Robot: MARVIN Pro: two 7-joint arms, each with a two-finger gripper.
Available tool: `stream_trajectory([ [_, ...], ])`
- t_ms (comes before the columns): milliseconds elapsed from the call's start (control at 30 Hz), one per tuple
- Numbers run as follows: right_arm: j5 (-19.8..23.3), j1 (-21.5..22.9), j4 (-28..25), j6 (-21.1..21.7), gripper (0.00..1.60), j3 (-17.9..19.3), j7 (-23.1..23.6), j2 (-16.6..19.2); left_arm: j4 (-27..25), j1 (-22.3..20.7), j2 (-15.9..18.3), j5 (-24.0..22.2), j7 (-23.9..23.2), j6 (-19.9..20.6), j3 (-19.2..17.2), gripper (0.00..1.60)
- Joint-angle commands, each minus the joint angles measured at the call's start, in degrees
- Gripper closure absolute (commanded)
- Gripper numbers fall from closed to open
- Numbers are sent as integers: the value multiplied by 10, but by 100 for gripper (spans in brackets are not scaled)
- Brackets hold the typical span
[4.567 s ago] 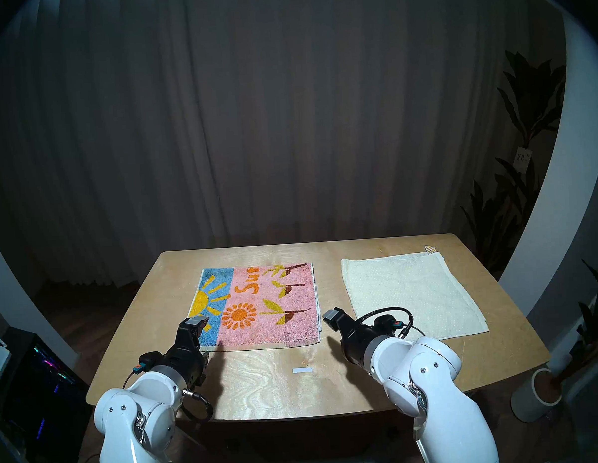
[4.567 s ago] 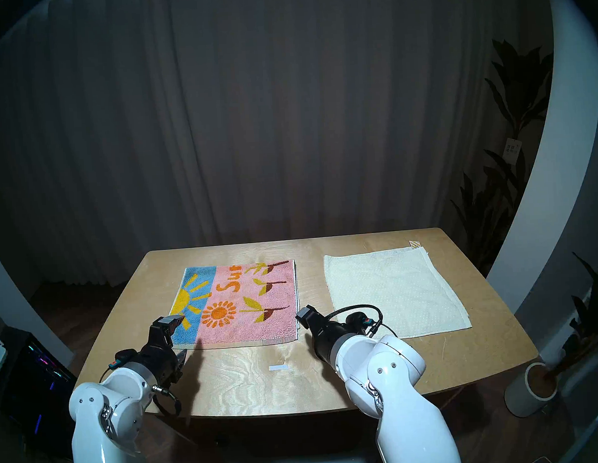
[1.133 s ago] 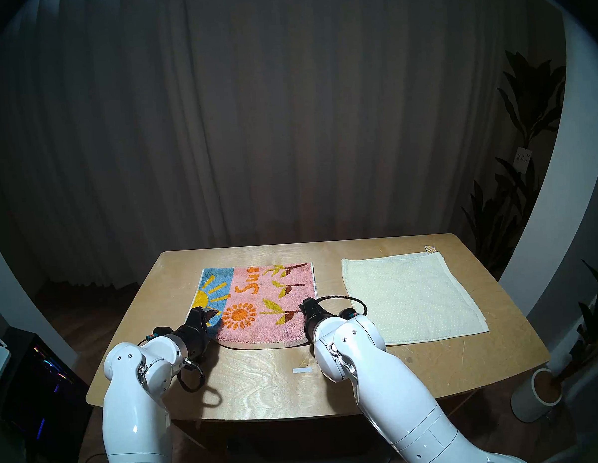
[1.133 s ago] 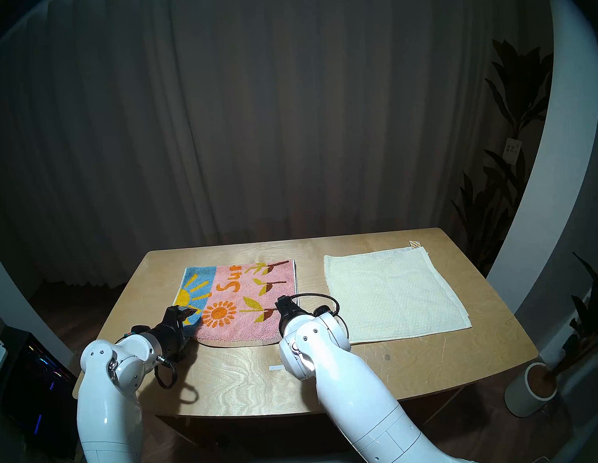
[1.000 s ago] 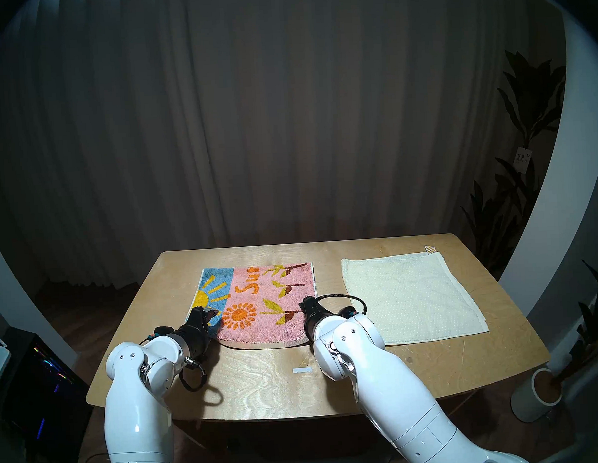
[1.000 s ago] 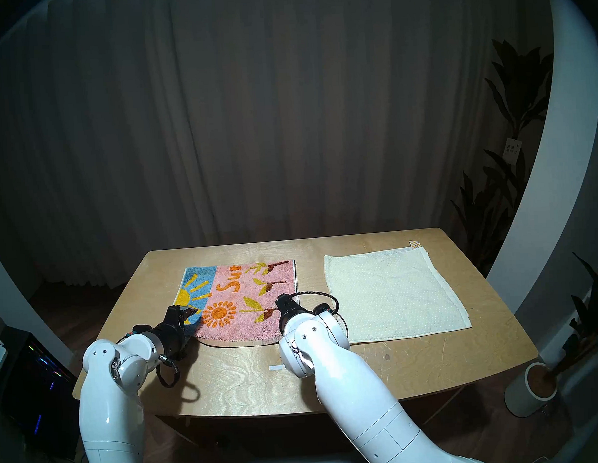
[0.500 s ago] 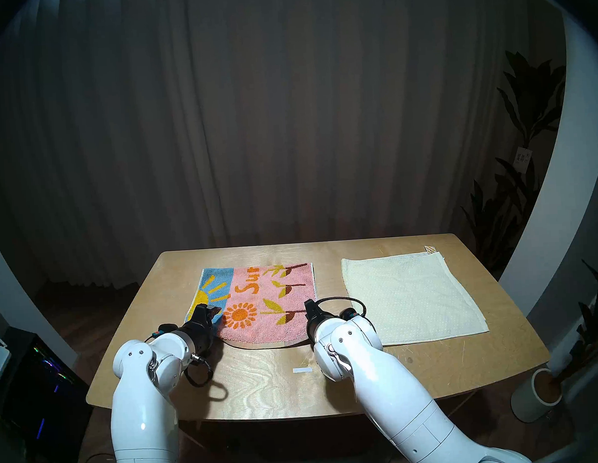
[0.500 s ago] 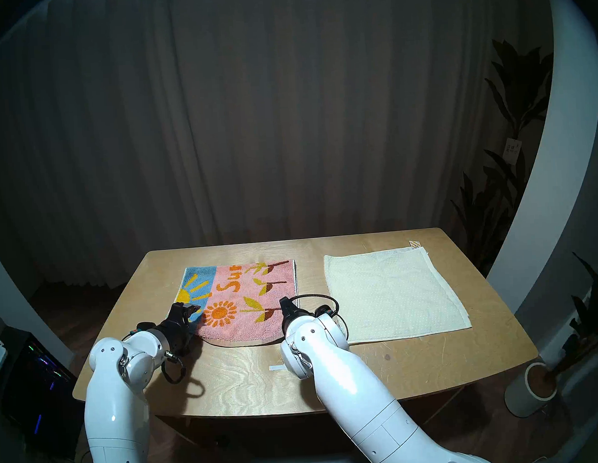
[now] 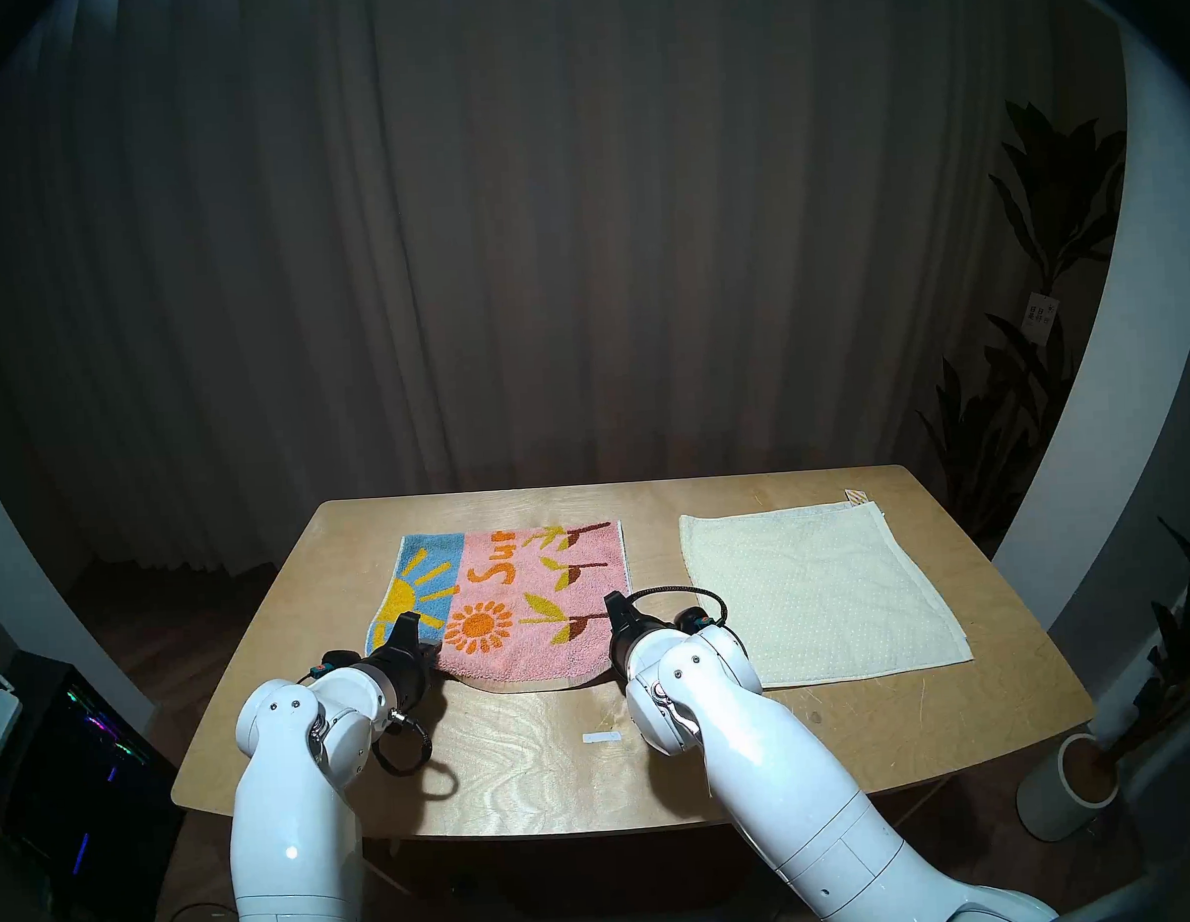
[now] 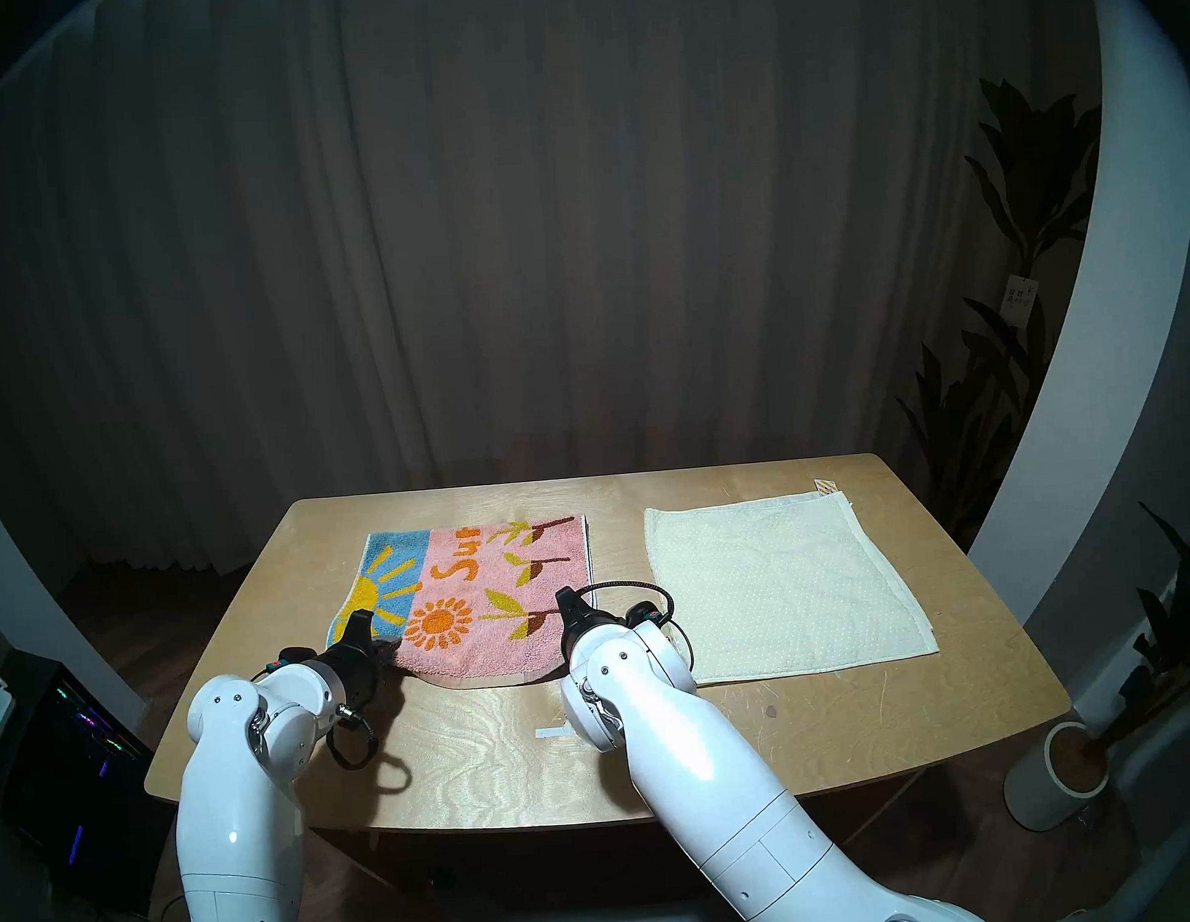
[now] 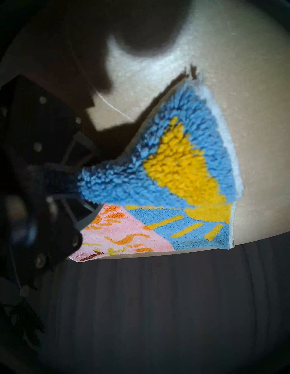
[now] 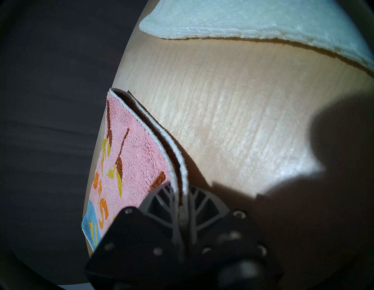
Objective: Fold each towel twice and stack them on table
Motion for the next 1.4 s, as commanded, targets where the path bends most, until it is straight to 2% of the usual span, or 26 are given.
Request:
stream_trajectory([
  [0,8,-17,23,7,160,4,-10,12,3,30,-6,1,25,5,3,160],
  [233,28,-24,-35,32,160,14,-40,26,-39,18,-14,-16,74,7,-4,160],
  [433,43,-23,-92,61,160,21,-96,43,-74,-1,-10,-20,138,13,4,160],
  [667,67,-17,-133,94,160,31,-151,56,-102,-17,-5,-17,212,19,16,160],
  [867,78,3,-139,103,160,41,-180,53,-116,-35,4,-15,248,27,25,160],
  [1367,107,69,-116,118,160,61,-187,40,-92,-119,20,-13,289,40,35,160],
])
